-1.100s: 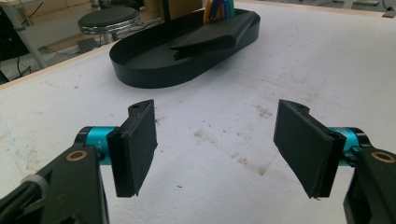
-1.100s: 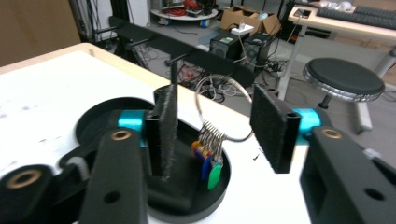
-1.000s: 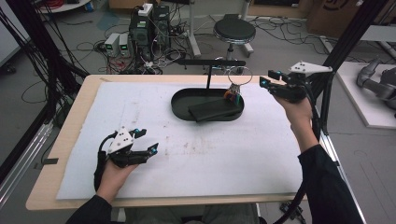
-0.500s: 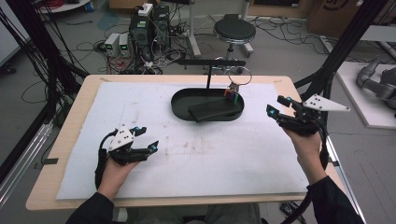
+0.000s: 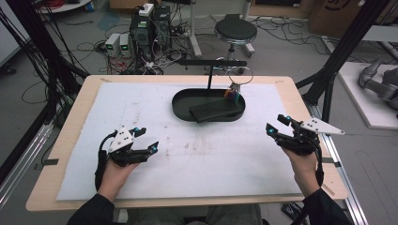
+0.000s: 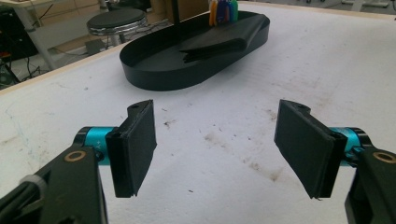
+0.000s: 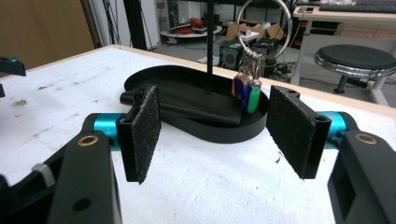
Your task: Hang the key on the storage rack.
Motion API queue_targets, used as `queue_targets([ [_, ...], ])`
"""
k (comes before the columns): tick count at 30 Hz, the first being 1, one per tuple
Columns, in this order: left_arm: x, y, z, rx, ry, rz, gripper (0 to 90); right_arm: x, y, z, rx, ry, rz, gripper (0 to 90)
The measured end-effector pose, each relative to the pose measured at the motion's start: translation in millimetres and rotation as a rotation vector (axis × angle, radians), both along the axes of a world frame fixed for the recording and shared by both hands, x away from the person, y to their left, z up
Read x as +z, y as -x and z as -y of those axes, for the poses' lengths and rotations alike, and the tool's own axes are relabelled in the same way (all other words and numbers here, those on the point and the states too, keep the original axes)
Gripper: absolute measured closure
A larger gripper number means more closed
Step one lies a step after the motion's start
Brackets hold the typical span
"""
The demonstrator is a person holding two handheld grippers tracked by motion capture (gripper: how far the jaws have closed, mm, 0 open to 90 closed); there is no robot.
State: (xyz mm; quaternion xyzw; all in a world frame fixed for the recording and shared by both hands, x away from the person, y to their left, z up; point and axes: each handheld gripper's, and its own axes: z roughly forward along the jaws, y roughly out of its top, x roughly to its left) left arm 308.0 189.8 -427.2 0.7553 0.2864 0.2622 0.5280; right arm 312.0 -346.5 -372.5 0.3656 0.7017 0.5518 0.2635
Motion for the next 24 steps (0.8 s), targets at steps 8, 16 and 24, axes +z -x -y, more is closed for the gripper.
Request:
queue_targets([
  [8, 1.1, 2.9, -2.0, 0.008, 0.000, 0.011, 28.7, -18.0, -1.8, 2.3, -0.013, 0.022, -0.032, 34.2],
  [16, 2.4, 7.8, -8.8, 0.053, 0.008, 0.023, 26.4, -24.0, -8.2, 2.5, -0.032, 0.046, -0.065, 30.8],
  [24, 2.6, 9.9, -12.5, 0.072, 0.010, 0.028, 26.1, -25.9, -10.8, -0.6, -0.035, 0.069, -0.070, 30.1],
])
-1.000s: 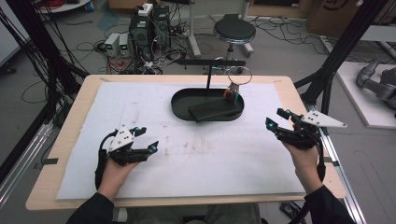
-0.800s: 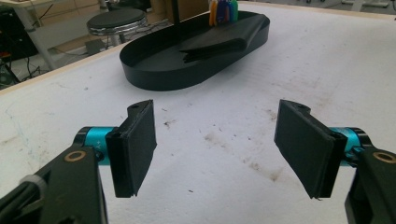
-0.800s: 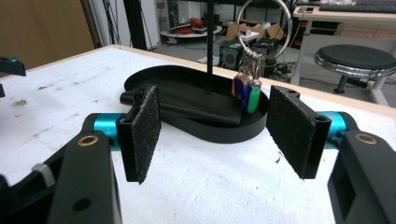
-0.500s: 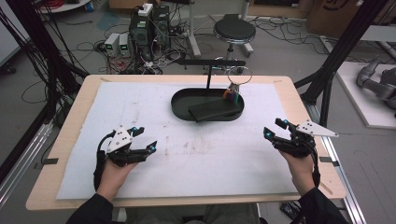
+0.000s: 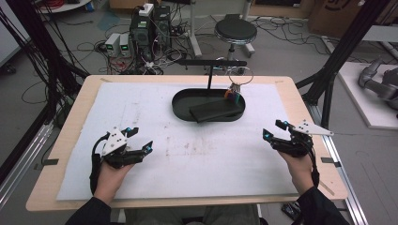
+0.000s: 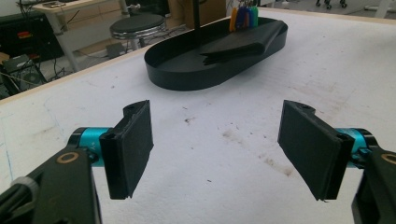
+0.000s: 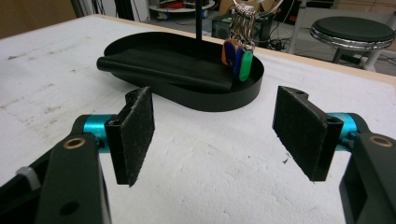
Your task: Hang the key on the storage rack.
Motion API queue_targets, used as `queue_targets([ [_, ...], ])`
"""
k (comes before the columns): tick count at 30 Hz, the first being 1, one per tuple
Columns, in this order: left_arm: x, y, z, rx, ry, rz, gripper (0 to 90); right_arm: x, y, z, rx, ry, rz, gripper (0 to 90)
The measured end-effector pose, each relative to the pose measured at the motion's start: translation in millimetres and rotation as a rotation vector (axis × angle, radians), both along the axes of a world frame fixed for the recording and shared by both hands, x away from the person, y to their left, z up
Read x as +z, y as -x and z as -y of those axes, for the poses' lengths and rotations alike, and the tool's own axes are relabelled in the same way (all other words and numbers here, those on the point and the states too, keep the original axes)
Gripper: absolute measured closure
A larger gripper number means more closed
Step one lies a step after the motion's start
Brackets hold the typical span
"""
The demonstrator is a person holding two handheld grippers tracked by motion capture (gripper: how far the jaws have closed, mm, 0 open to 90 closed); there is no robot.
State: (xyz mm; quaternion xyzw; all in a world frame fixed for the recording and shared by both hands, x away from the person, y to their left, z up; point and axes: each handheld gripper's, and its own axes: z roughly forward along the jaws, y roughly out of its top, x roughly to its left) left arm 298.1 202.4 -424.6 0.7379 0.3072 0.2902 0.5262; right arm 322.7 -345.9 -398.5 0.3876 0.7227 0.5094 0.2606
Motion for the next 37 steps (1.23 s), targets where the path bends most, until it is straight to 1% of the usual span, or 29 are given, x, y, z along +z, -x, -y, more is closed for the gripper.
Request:
queue_targets([
  [3, 0.1, 0.0, -0.2, 0.002, 0.002, 0.001, 26.0, -1.6, -2.3, 0.0, -0.005, 0.017, -0.006, 29.4],
  [6, -0.4, 0.0, -0.3, 0.004, 0.001, 0.000, 26.0, -2.6, -3.3, 1.3, -0.013, 0.018, -0.018, 28.6],
  [12, -0.8, -0.6, 0.1, 0.004, -0.006, -0.003, 25.9, -3.3, -3.7, 2.9, -0.024, 0.021, -0.023, 27.3],
  [17, -1.0, -2.2, 0.7, 0.003, -0.011, -0.005, 25.7, -3.7, -3.5, 3.4, -0.022, 0.034, -0.019, 26.9],
  [26, -2.1, -4.8, 2.7, 0.002, -0.014, -0.012, 25.5, -6.2, -4.5, 7.0, -0.035, 0.048, -0.035, 25.6],
  [28, -2.1, -5.0, 2.7, 0.003, -0.013, -0.012, 25.4, -6.8, -4.3, 7.2, -0.037, 0.043, -0.030, 25.6],
  [29, -2.0, -5.3, 2.6, 0.006, -0.013, -0.012, 25.4, -9.1, -3.2, 8.3, -0.043, 0.029, -0.013, 25.7],
  [32, -1.6, -5.5, 2.4, 0.006, -0.015, -0.012, 25.4, -9.6, -2.8, 8.5, -0.043, 0.023, -0.022, 25.7],
  [33, -1.4, -5.5, 2.4, 0.007, -0.017, -0.011, 25.4, -9.2, -2.0, 8.6, -0.043, 0.029, -0.012, 25.7],
  [37, -1.2, -6.7, 2.9, 0.006, -0.019, -0.013, 25.4, -9.3, -2.1, 8.9, -0.041, 0.029, -0.012, 25.7],
])
